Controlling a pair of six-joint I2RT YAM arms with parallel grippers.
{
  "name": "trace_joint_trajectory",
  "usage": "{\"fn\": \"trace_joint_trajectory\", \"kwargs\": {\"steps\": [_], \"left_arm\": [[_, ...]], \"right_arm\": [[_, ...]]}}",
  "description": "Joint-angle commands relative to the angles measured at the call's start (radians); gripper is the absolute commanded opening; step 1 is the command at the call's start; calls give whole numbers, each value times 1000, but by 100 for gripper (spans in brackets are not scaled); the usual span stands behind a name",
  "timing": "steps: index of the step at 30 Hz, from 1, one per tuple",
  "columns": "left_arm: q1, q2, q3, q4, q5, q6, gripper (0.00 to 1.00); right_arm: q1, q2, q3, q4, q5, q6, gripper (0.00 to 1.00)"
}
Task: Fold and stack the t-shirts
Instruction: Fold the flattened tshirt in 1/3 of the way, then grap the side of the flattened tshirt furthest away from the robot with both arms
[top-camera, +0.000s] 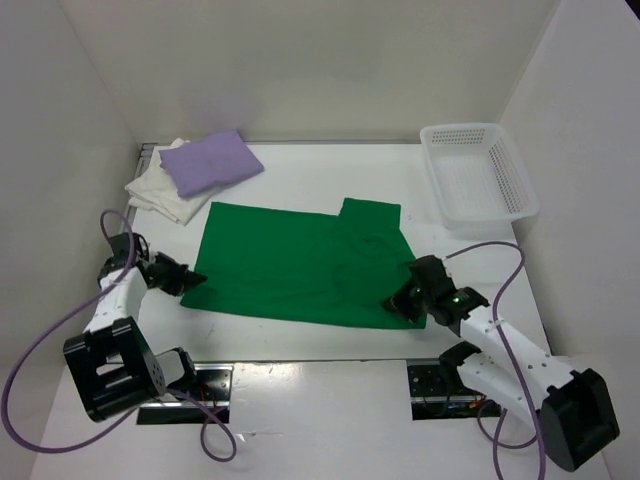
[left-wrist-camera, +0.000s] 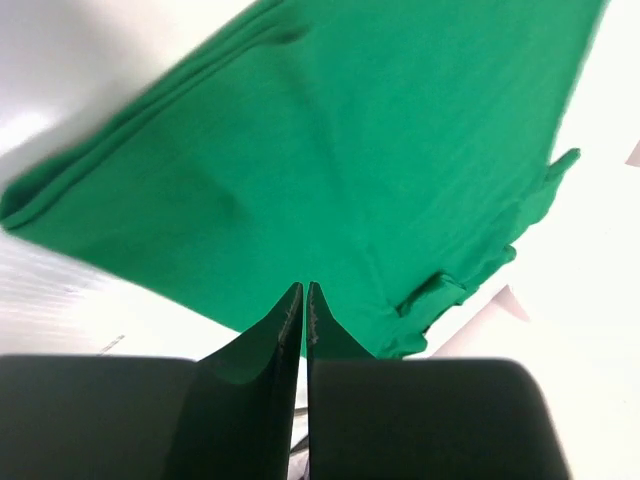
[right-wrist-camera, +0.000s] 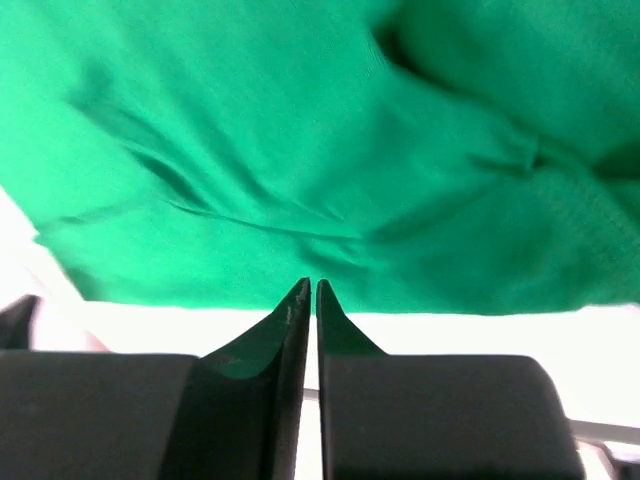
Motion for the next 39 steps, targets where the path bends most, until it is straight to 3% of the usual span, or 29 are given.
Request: {"fn": "trace_joint_trajectory", "kwargs": {"steps": [1, 3, 5, 9, 12, 15, 16, 22, 25, 39], "left_arm": [[-38, 48, 172, 14, -2, 30, 9], [-101, 107, 238, 79, -17, 20, 11], [-181, 143, 308, 187, -92, 8, 16], [-300, 317, 451, 286, -239, -4, 17], [-353, 467, 565, 303, -278, 7, 18], [-364, 613, 715, 275, -344, 40, 20], [-364, 646, 750, 266, -359, 65, 20], [-384, 816, 922, 222, -514, 106, 32], [-384, 864, 961, 221, -523, 126, 39], [-374, 944, 1011, 200, -583, 177, 43]], "right_arm": [[-96, -8, 89, -29, -45, -57, 14], [-142, 49, 149, 5, -36, -122, 27], [-157, 197, 267, 22, 24, -235, 29], [-167, 492, 566, 100, 141, -439, 0], [-167, 706, 759, 100, 252, -502, 0], [-212, 858, 878, 109, 302, -551, 9], [-251, 883, 892, 132, 284, -564, 18], [-312, 1006, 988, 146, 316, -613, 38], [-325, 1066, 1039, 125, 346, -637, 47], [-335, 1244, 1182, 124, 345, -628, 48]]}}
